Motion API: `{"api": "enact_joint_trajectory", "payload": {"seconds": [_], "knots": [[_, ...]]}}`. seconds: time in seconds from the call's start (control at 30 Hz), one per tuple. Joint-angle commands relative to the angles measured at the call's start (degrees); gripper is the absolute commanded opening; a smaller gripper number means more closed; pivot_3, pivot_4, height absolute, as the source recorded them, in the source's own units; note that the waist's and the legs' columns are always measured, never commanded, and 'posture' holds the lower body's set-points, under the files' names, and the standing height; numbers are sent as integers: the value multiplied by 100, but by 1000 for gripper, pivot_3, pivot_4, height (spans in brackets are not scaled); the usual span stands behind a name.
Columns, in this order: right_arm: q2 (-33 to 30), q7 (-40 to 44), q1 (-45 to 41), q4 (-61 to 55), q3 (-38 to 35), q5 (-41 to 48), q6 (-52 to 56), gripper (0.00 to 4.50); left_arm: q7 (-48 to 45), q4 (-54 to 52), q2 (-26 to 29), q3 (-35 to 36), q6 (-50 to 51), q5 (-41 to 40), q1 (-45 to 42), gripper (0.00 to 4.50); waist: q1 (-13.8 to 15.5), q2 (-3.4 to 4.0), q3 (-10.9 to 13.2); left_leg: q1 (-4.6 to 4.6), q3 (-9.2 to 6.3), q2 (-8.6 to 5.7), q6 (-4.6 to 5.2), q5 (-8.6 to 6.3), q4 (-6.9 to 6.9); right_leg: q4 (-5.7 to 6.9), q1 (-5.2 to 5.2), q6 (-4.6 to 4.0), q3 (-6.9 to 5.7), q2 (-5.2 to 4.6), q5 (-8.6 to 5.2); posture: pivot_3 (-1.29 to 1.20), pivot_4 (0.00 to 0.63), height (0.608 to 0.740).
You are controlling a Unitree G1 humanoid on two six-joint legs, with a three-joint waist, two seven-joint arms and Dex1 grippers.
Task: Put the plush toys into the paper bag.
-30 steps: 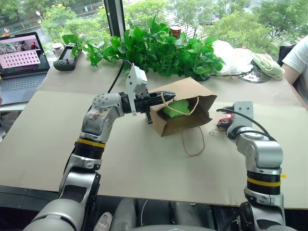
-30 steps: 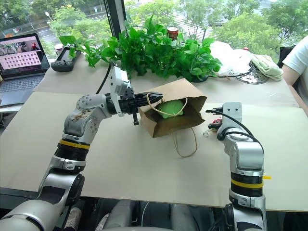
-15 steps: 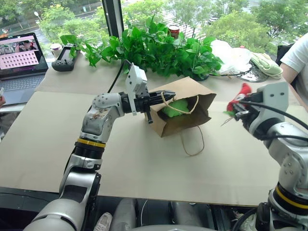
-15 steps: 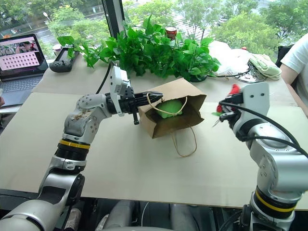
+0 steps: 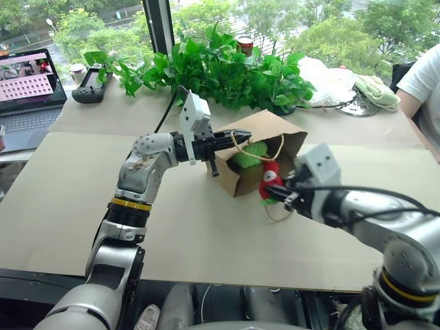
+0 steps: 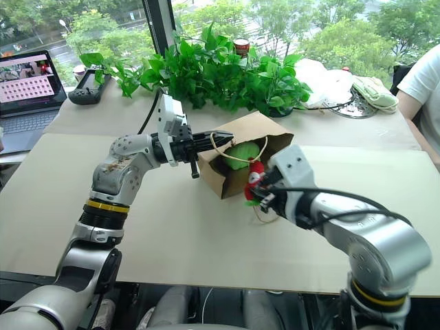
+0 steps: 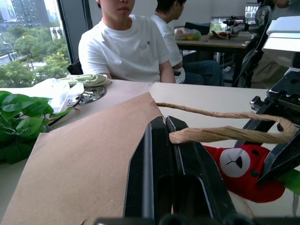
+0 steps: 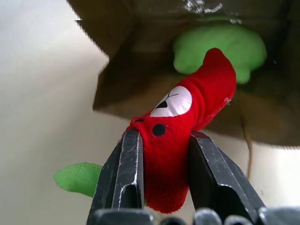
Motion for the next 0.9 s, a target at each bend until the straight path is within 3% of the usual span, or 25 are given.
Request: {"api": "enact_joint_trajectory", "payload": {"seconds": [0.03, 0.2, 0.47, 0.57, 0.73, 0.9], "knots": [[122, -324, -615, 765, 525, -404, -302, 1399, -1, -178, -13, 49, -9, -98, -109, 0, 12, 0, 0, -3, 0, 0, 0, 0, 0, -2, -1, 0, 0, -1, 0, 0, 150, 713], [519, -621, -1204, 1893, 963, -889, -964, 1399, 4, -200, -39, 27, 12, -94, -111, 0, 33, 1, 0, -9, 3, -1, 0, 0, -2, 0, -8, -1, -1, -2, 0, 0, 150, 713], [988, -745, -1121, 2514, 1270, -1267, -1677, 1399, 4, -193, -36, 25, 13, -79, -109, 0, 38, 2, -1, -23, 1, 0, 1, 0, -2, -1, -16, -1, -5, -2, 1, 0, 150, 713], [1148, -841, -1007, 2595, 1183, -1354, -1781, 2022, 3, -181, -33, 22, -4, -64, -112, 0, 36, 2, -1, -22, 0, 1, 1, 0, -1, 0, -15, -1, -6, -2, 1, 0, 150, 713], [1073, -751, -883, 2213, 876, -1246, -1533, 3707, 0, -166, -23, 28, -18, -54, -116, 0, 37, 2, -1, -23, 1, 1, 1, 0, 0, 0, -15, -2, -6, -3, 1, 0, 150, 713], [714, -502, -706, 1537, 333, -976, -994, 3707, -4, -153, -10, 35, -30, -49, -114, 0, 45, 2, -1, -25, -2, 1, 1, 0, -1, -2, -14, -1, -9, -3, 1, 0, 150, 713]]}}
